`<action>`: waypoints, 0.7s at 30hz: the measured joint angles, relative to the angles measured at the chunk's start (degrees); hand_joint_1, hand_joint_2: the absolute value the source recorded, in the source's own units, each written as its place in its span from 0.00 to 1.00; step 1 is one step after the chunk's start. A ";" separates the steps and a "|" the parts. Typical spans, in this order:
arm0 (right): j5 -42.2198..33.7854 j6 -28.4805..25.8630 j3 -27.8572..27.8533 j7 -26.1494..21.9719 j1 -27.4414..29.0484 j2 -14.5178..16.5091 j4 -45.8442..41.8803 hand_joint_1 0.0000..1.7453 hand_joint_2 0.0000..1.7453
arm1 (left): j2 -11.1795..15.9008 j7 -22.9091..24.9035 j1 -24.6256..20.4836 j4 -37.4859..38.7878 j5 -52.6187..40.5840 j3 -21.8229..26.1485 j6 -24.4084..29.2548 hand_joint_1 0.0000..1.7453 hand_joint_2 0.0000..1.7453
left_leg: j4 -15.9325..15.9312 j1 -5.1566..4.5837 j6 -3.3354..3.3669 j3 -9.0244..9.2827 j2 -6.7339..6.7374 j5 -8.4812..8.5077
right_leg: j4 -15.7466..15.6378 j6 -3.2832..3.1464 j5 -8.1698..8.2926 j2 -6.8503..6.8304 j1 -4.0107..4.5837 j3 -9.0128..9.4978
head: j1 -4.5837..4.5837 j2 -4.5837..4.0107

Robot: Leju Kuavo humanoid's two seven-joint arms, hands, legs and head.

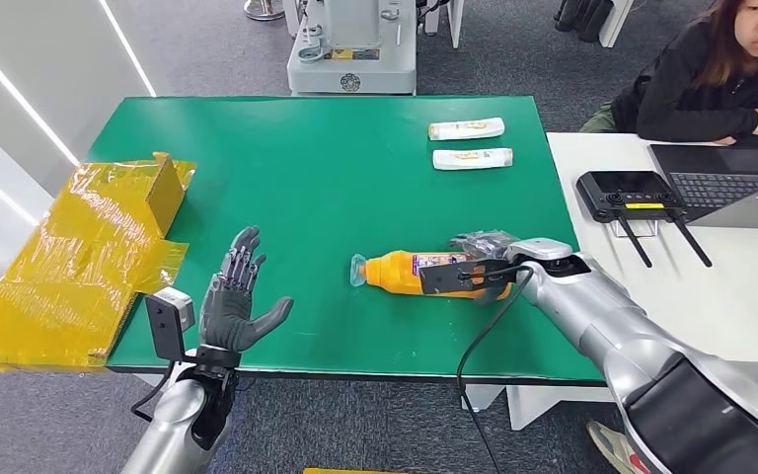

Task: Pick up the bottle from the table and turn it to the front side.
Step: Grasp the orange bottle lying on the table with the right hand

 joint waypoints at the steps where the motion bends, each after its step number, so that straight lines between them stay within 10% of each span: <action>1: -0.10 -0.07 0.05 -0.16 0.49 -0.05 0.00 0.00 1.00 | 0.00 -0.02 -0.04 0.15 0.07 -0.04 -0.02 0.00 1.00 | 0.00 0.00 0.00 0.00 0.00 0.00 | 0.00 0.00 0.00 0.00 0.00 0.00 | 0.00 0.00; 21: -0.16 -3.62 0.44 -2.27 3.27 -0.25 -0.02 0.00 1.00 | -0.27 -0.04 -0.20 0.92 0.23 -0.08 0.39 0.00 1.00 | 0.00 0.03 0.00 0.05 0.04 0.00 | 0.00 -0.01 0.00 0.02 0.03 0.04 | -0.01 0.00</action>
